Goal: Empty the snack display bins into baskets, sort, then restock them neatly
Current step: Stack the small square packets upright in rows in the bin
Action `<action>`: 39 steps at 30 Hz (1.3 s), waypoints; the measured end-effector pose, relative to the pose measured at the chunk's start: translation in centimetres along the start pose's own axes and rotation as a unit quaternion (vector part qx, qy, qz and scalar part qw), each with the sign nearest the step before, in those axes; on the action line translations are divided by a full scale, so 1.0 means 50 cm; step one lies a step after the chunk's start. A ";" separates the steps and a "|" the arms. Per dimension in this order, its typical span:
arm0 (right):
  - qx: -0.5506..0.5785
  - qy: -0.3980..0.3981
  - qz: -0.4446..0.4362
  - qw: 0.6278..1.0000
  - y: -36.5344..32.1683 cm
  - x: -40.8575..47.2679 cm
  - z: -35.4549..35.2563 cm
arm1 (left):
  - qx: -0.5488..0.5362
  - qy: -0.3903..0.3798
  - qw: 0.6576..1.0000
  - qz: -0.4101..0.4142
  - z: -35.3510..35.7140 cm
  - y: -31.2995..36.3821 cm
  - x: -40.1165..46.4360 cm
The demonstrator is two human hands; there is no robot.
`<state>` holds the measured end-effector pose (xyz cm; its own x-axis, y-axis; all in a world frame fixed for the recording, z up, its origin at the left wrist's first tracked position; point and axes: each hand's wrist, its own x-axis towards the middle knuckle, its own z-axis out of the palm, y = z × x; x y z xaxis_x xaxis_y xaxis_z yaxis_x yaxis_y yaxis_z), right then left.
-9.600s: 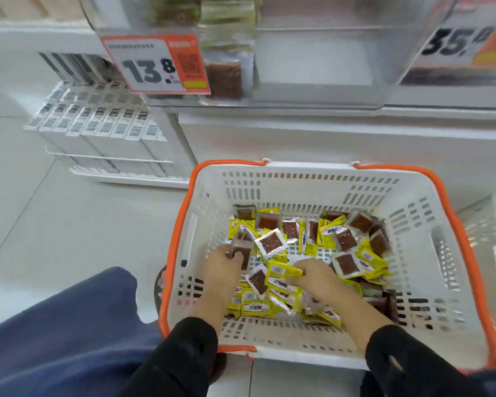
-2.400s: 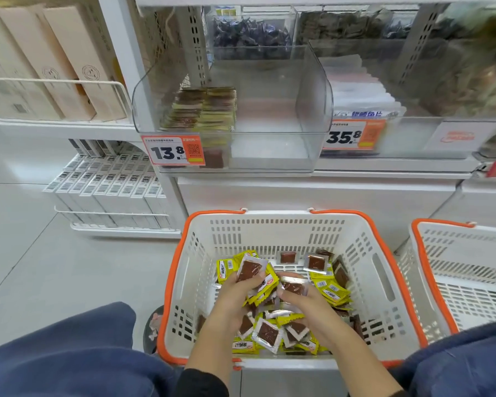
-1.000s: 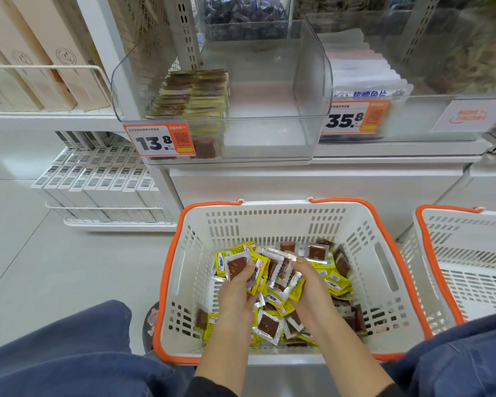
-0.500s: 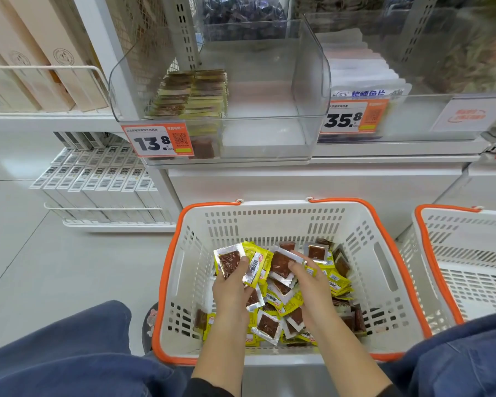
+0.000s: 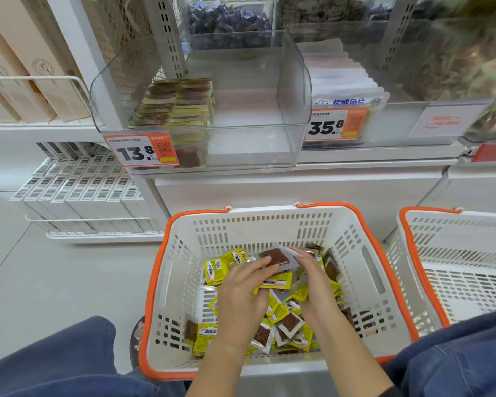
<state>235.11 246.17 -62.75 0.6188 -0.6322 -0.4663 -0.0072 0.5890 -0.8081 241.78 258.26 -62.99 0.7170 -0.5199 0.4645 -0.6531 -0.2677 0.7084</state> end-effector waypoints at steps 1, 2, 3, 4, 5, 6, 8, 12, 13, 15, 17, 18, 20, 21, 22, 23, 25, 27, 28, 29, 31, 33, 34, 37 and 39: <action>0.009 -0.013 0.009 1.000 -0.001 0.000 0.001 | 0.019 0.003 1.000 0.023 0.002 0.000 -0.001; 0.013 -0.029 0.015 0.999 0.000 -0.001 0.003 | 0.034 0.003 0.999 0.036 0.004 0.002 -0.002; 0.015 -0.045 0.016 0.999 -0.001 -0.001 0.003 | 0.047 0.003 0.998 0.044 0.006 0.003 -0.004; 0.016 -0.052 0.012 0.998 -0.001 -0.002 0.004 | 0.058 0.001 0.997 0.050 0.006 0.004 -0.004; 0.023 -0.049 0.012 0.998 -0.001 -0.003 0.005 | 0.067 -0.004 0.996 0.063 0.007 0.004 -0.006; 0.034 -0.047 0.010 0.998 -0.004 -0.005 0.005 | 0.074 -0.011 0.994 0.077 0.006 0.004 -0.006; 0.039 -0.026 0.000 0.999 -0.006 -0.006 0.006 | 0.075 -0.023 0.992 0.102 0.007 0.005 -0.007; 0.034 0.028 0.001 0.999 -0.001 0.001 0.004 | 0.060 -0.018 0.993 0.105 0.010 0.000 -0.017; 0.037 0.033 0.008 0.999 -0.001 0.001 0.000 | 0.053 -0.008 0.994 0.100 0.010 -0.003 -0.019; 0.040 0.050 0.014 0.998 -0.002 0.001 -0.008 | 0.002 0.020 0.999 0.035 -0.002 0.015 -0.014; 0.039 0.066 0.010 0.997 0.002 0.007 -0.021 | -0.118 0.082 0.982 -0.125 -0.020 0.049 0.004; 0.028 0.062 0.007 0.998 0.001 0.005 -0.023 | -0.182 0.111 0.953 -0.215 -0.026 0.059 0.017; 0.000 0.041 -0.005 0.999 0.001 0.001 -0.018 | -0.257 0.119 0.899 -0.334 -0.030 0.049 0.041; -0.016 0.032 -0.009 0.999 -0.001 -0.006 -0.011 | -0.271 0.106 0.884 -0.367 -0.033 0.044 0.050; -0.028 0.022 -0.014 0.999 0.001 -0.009 -0.004 | -0.276 0.102 0.875 -0.385 -0.037 0.041 0.055; -0.033 0.010 -0.019 0.999 0.001 -0.011 0.002 | -0.274 0.115 0.871 -0.392 -0.039 0.042 0.057; -0.044 -0.012 -0.026 0.999 0.004 -0.013 0.010 | -0.249 0.159 0.884 -0.361 -0.040 0.050 0.052; -0.054 -0.009 -0.028 0.998 0.005 -0.015 0.015 | -0.215 0.169 0.918 -0.287 -0.042 0.058 0.041; -0.052 -0.007 -0.026 0.998 0.004 -0.016 0.016 | -0.191 0.142 0.941 -0.241 -0.040 0.057 0.035; -0.045 -0.016 -0.026 0.999 0.003 -0.016 0.015 | -0.163 0.102 0.962 -0.196 -0.034 0.052 0.029; -0.007 -0.044 -0.023 0.999 -0.007 -0.015 0.012 | -0.117 0.018 0.983 -0.137 -0.022 0.041 0.015; 0.014 -0.054 -0.015 0.998 -0.019 -0.013 0.004 | -0.083 -0.023 0.992 -0.098 -0.014 0.032 0.004; 0.018 -0.060 -0.010 0.998 -0.025 -0.014 0.001 | -0.065 -0.033 0.995 -0.070 -0.010 0.026 0.001; 0.016 -0.072 0.005 0.997 -0.035 -0.014 -0.007 | -0.023 -0.058 0.998 -0.023 0.001 0.008 -0.002; 0.013 -0.071 0.009 0.997 -0.036 -0.016 -0.007 | -0.018 -0.077 0.997 -0.019 0.003 0.007 0.001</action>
<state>234.38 245.44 -61.07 0.7232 -0.5454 -0.4238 0.0003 0.6138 -0.7894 241.54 258.00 -62.79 0.6932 -0.6289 0.3520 -0.6150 -0.2615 0.7439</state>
